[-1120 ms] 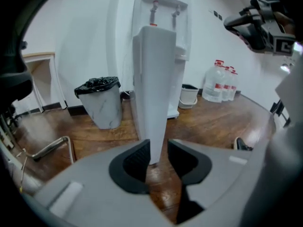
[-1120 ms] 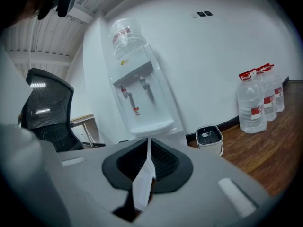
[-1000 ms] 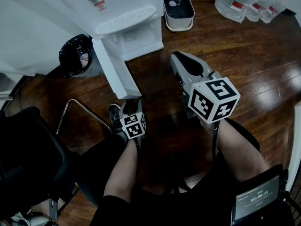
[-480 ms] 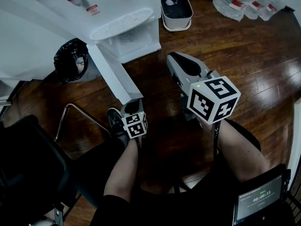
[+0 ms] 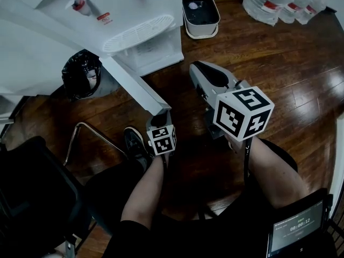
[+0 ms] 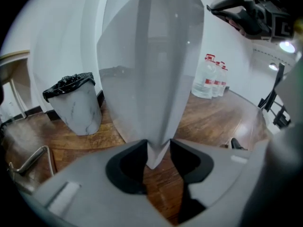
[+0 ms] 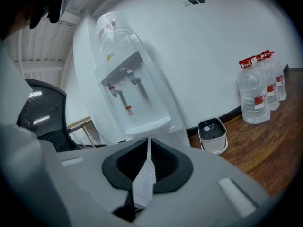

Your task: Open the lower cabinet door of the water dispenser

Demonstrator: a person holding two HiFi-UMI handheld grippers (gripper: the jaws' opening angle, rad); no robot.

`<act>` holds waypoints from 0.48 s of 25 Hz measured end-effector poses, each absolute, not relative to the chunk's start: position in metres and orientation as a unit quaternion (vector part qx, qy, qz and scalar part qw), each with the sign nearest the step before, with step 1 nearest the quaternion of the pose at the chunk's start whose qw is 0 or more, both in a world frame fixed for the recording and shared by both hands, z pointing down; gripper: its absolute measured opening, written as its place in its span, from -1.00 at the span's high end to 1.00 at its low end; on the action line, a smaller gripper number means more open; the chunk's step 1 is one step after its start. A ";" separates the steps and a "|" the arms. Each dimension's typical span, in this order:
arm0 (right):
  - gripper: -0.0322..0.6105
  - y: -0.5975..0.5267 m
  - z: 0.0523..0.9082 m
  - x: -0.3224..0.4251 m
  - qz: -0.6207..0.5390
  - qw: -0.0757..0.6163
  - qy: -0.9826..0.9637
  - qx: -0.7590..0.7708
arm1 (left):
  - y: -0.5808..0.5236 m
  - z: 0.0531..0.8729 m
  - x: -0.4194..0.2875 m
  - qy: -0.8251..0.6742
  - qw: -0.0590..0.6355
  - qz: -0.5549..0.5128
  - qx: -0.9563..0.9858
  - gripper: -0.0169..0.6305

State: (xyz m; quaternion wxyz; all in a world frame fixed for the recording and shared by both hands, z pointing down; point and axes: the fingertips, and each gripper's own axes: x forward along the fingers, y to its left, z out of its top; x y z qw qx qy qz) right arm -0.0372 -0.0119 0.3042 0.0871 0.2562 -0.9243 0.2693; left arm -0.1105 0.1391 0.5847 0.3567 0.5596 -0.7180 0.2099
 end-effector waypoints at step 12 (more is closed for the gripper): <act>0.81 -0.047 0.315 -0.038 0.270 0.104 -0.924 0.250 | 0.085 0.592 -0.089 -0.686 0.317 0.244 0.608 0.46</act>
